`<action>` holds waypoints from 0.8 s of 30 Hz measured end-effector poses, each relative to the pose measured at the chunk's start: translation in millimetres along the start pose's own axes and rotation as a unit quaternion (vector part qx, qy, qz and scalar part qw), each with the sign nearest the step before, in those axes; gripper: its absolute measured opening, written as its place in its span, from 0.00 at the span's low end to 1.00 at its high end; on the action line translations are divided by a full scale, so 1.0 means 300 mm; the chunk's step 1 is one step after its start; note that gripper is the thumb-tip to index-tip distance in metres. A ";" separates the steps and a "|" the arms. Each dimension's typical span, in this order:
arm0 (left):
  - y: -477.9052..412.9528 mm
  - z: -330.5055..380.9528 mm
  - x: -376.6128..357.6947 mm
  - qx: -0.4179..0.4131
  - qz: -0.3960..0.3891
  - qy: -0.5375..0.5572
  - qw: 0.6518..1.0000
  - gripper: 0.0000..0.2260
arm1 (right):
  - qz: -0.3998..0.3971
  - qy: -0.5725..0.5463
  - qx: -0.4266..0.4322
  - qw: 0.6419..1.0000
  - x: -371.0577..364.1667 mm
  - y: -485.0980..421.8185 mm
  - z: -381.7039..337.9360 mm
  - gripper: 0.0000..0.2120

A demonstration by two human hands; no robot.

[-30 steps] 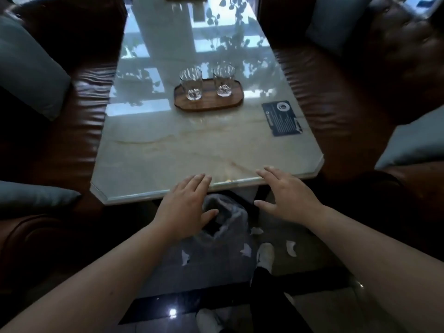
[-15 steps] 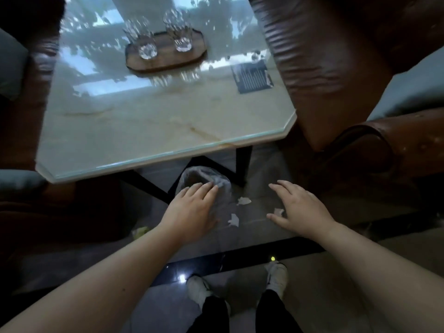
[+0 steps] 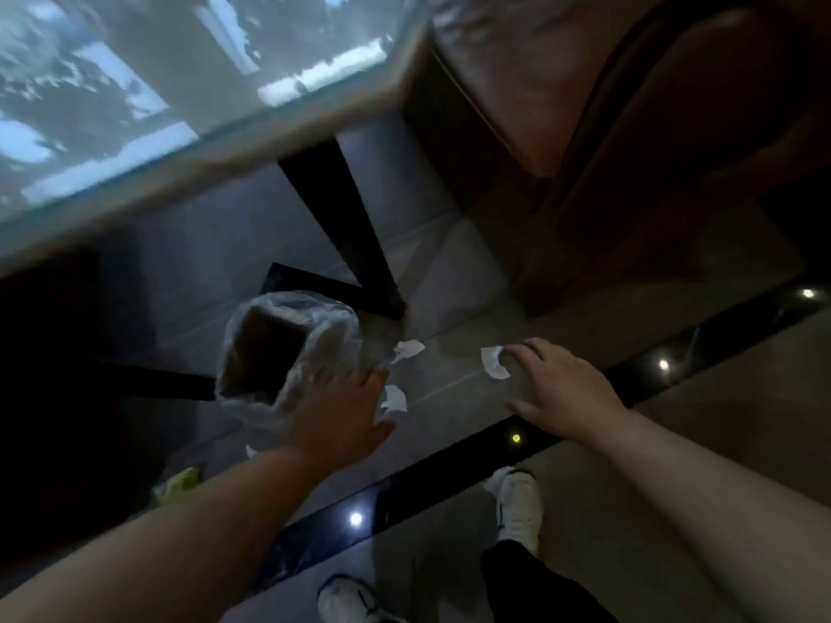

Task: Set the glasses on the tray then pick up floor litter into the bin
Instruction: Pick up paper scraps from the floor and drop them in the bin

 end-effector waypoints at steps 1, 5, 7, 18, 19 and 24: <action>-0.034 -0.004 -0.058 -0.015 0.002 0.000 1.000 0.32 | 0.002 -0.004 -0.002 1.000 -0.057 -0.026 0.027 0.35; -0.172 -0.028 -0.326 -0.043 -0.019 -0.014 0.999 0.32 | 0.008 0.005 0.001 1.000 -0.307 -0.142 0.117 0.35; -0.248 -0.049 -0.464 -0.037 -0.032 -0.016 0.999 0.32 | 0.003 0.013 0.003 1.000 -0.437 -0.217 0.160 0.35; -0.514 -0.183 -1.105 0.032 -0.098 -0.024 0.994 0.35 | -0.032 0.053 -0.052 0.997 -0.820 -0.576 0.427 0.32; -0.528 -0.191 -1.149 0.031 -0.098 -0.018 0.995 0.35 | -0.036 0.062 -0.055 0.996 -0.839 -0.592 0.452 0.31; -0.566 -0.241 -1.288 0.030 -0.091 0.019 0.995 0.37 | -0.035 0.064 -0.080 0.994 -0.889 -0.655 0.546 0.29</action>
Point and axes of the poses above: each hand's wrist, its own y-axis away from the middle knuckle, its own x-axis out of the back of the hand, z = x × y, the point moved 6 cm from there along -y, towards the middle knuckle, and after that the axes turned 4 degrees about -y, right-handed, at the moved point
